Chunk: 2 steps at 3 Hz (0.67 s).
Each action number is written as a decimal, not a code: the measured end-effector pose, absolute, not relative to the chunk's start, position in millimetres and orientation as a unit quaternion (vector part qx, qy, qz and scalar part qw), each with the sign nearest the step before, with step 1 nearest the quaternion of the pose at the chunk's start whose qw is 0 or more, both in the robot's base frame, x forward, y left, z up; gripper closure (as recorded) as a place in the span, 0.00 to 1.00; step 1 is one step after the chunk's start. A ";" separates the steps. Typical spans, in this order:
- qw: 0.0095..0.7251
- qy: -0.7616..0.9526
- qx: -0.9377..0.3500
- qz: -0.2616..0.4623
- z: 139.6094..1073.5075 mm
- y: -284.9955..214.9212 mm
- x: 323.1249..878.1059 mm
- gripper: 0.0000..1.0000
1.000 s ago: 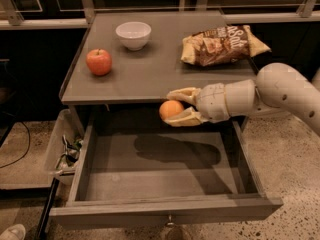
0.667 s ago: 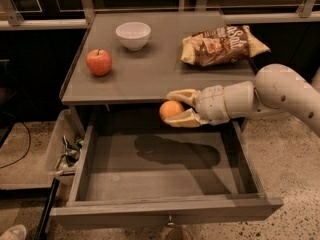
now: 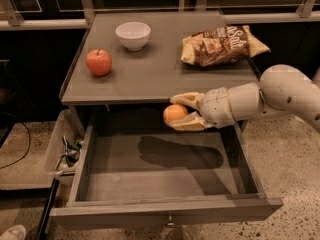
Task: Place orange into top drawer
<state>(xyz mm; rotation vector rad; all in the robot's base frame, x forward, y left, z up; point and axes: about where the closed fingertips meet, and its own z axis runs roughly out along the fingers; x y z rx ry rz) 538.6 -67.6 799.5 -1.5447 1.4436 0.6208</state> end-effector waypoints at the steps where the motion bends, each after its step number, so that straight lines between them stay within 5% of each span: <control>1: 0.456 0.579 -0.630 0.246 811.3 -83.0 501.5 1.00; 2: 0.459 0.592 -0.617 0.240 807.5 -108.7 466.5 1.00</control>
Offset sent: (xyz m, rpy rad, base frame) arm -0.1154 -0.0772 0.0018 0.0005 -0.0019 -0.0900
